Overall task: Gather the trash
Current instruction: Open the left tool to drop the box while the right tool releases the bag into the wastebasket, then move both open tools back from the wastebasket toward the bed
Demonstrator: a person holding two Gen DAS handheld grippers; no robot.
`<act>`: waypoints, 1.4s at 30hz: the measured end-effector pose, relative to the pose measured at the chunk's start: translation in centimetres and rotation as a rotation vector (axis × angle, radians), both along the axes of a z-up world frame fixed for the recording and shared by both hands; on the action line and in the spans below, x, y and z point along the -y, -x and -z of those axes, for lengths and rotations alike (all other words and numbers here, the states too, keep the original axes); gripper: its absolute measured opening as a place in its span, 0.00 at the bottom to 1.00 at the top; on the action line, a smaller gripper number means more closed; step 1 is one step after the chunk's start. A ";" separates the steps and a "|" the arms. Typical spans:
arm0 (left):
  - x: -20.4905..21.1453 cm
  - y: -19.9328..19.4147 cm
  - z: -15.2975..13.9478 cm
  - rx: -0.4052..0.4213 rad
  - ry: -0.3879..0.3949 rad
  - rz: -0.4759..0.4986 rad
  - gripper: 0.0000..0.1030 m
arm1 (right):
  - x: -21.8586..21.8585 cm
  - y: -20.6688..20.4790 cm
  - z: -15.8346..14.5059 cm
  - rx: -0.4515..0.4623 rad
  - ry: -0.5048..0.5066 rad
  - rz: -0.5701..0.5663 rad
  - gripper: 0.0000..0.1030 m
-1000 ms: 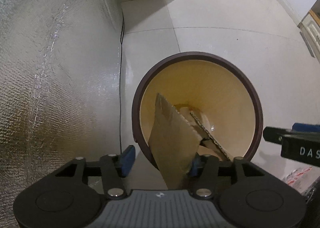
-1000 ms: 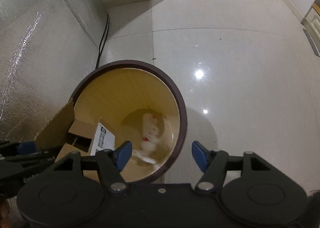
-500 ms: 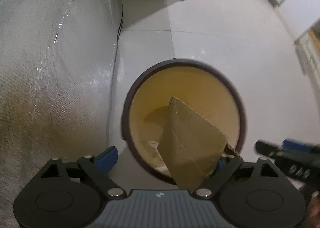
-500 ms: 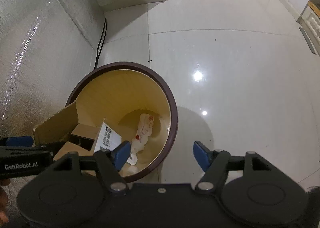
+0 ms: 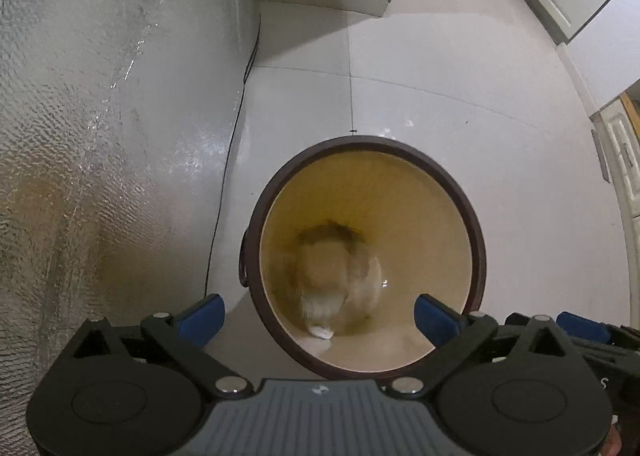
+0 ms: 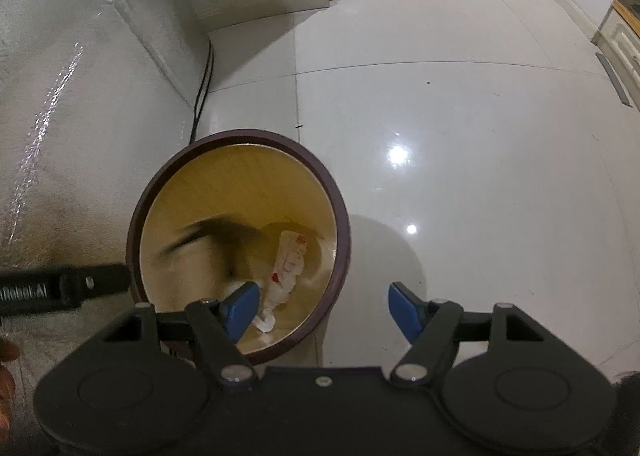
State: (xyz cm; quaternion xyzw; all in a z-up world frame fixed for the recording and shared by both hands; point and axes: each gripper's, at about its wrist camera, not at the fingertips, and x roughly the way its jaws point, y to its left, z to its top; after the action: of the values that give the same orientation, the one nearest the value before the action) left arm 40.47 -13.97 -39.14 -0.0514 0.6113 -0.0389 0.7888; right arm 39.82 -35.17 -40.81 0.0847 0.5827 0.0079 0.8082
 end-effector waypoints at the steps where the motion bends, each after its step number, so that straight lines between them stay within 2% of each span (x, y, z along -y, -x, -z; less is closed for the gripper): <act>1: 0.1 0.1 0.0 -0.003 -0.008 0.005 0.97 | 0.0 0.0 0.0 -0.001 0.002 -0.002 0.70; 12: 0.7 0.1 0.6 -0.017 -0.052 0.039 0.97 | 0.1 0.7 -0.4 0.013 -0.004 -0.012 0.71; 15: 0.5 0.5 0.4 -0.020 -0.062 0.040 0.98 | 0.1 1.0 -0.7 0.020 -0.009 -0.017 0.74; 18: 0.3 1.1 -0.2 -0.015 -0.085 0.038 1.00 | 0.2 1.5 -1.2 0.037 -0.006 -0.020 0.80; 23: -0.2 2.1 -1.0 -0.016 -0.106 0.038 1.00 | 0.7 2.4 -2.1 0.061 -0.004 -0.001 0.99; 28: -0.7 3.2 -2.3 0.004 -0.110 0.027 1.00 | 1.4 3.4 -3.2 0.075 0.008 0.030 1.00; 42: -0.8 7.2 -8.1 0.071 -0.110 0.044 1.00 | 3.1 7.5 -7.8 0.150 -0.001 0.038 1.00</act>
State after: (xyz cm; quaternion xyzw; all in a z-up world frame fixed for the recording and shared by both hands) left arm 33.24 -13.14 -31.04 0.0071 0.5853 -0.0244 0.8104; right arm 32.33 -38.26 -33.05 0.0956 0.5189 -0.0010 0.8495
